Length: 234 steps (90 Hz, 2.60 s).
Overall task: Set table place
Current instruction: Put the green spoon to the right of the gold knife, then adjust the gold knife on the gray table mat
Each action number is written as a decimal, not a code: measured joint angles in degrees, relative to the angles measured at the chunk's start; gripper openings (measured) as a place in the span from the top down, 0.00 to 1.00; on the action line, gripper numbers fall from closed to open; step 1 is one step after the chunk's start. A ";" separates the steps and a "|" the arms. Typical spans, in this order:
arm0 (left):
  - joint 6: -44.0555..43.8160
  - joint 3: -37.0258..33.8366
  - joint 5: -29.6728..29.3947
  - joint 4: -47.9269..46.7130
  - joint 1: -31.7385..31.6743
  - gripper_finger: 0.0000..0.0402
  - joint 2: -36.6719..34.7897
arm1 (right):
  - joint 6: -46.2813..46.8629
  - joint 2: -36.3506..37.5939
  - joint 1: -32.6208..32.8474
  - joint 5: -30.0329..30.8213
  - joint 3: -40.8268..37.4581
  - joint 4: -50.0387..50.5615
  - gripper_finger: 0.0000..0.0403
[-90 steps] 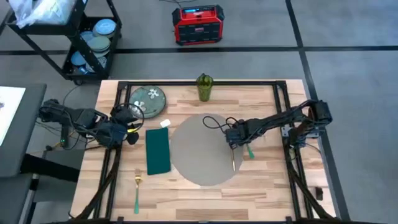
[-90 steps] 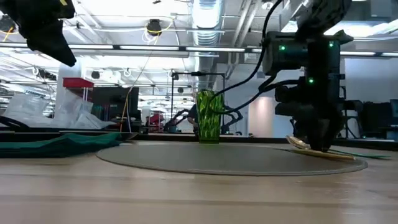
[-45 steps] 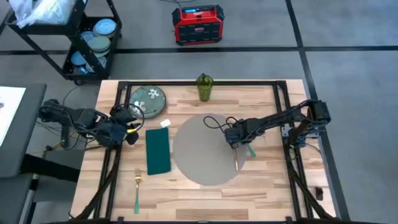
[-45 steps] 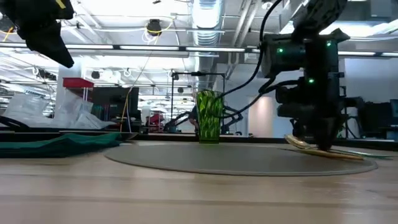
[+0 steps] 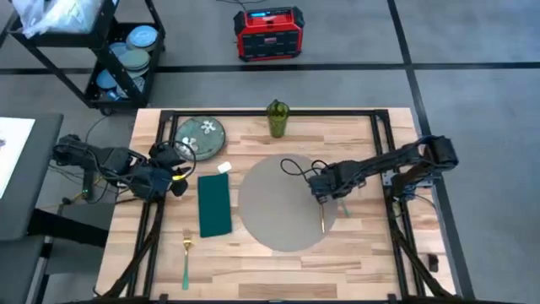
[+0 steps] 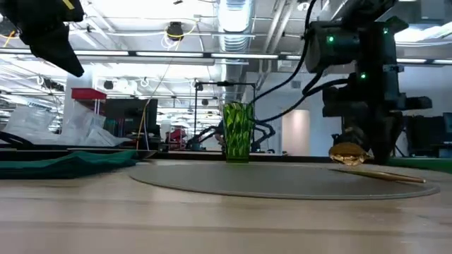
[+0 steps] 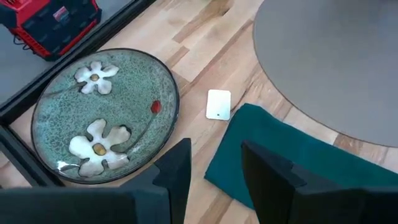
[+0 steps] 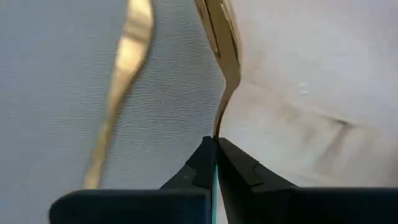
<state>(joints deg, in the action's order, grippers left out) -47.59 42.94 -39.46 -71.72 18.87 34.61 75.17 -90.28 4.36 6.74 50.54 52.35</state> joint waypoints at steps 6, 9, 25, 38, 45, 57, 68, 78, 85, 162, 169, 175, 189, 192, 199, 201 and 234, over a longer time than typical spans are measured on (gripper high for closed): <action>0.00 0.00 0.00 0.00 0.00 0.69 0.02 | 1.84 0.72 0.97 -0.32 0.01 -1.77 1.00; 0.00 0.00 0.00 0.00 0.00 0.69 0.02 | 2.62 0.95 1.43 -0.42 0.07 -3.16 1.00; 0.00 0.01 0.02 -0.77 0.00 0.69 0.01 | 4.99 1.00 3.32 -0.20 -0.87 -10.81 1.00; 0.00 0.01 0.02 -0.76 -0.01 0.69 0.02 | 10.46 1.30 5.01 2.08 -4.85 -15.69 1.00; -0.04 0.02 0.02 -0.76 0.00 0.69 0.00 | 13.11 2.80 6.15 2.68 -8.33 -22.88 1.00; -0.09 0.01 0.02 -0.76 -0.01 0.69 0.00 | 20.01 7.13 8.40 6.86 -14.87 -31.39 1.00; -0.37 0.02 0.02 -0.77 0.00 0.69 0.01 | 26.30 12.29 10.45 10.72 -19.75 -31.29 1.00; -1.39 0.02 0.02 -0.78 -0.01 0.69 0.02 | 29.83 17.38 11.91 14.40 -22.68 -31.28 1.00; -1.89 0.01 0.01 -0.74 -0.01 0.69 0.00 | 30.22 20.28 12.34 16.03 -23.40 -31.24 1.00; -1.49 0.02 -0.01 -0.83 0.00 0.69 0.02 | 51.39 13.02 37.12 0.87 -5.37 7.60 1.00; -1.49 0.02 -0.06 -0.85 0.00 0.69 0.00 | 51.40 11.97 37.46 0.61 -4.63 8.14 1.00; -1.49 0.02 -0.27 -0.84 -0.01 0.69 0.02 | 51.26 11.36 37.65 0.65 -4.74 7.88 1.00; -1.49 0.02 -0.79 -0.83 -0.01 0.69 0.02 | 50.39 10.17 38.29 3.23 -4.74 8.87 1.00; -1.49 0.02 -0.79 -0.83 0.00 0.69 0.02 | 50.33 10.20 38.36 4.67 -4.74 9.60 1.00; -1.49 0.02 -0.87 -0.83 0.00 0.69 0.01 | 49.01 11.30 36.45 6.56 -4.85 11.77 1.00; -1.49 0.02 -0.93 -0.81 0.00 0.69 0.02 | 48.56 11.71 35.63 6.28 -5.07 12.51 1.00; -2.61 0.02 -1.99 -0.83 -0.02 0.69 0.00 | 30.35 13.70 23.78 -0.23 -12.74 3.18 1.00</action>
<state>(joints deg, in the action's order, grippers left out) -50.20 42.96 -41.45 -72.55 18.85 34.61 105.52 -76.58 28.14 6.52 37.80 55.53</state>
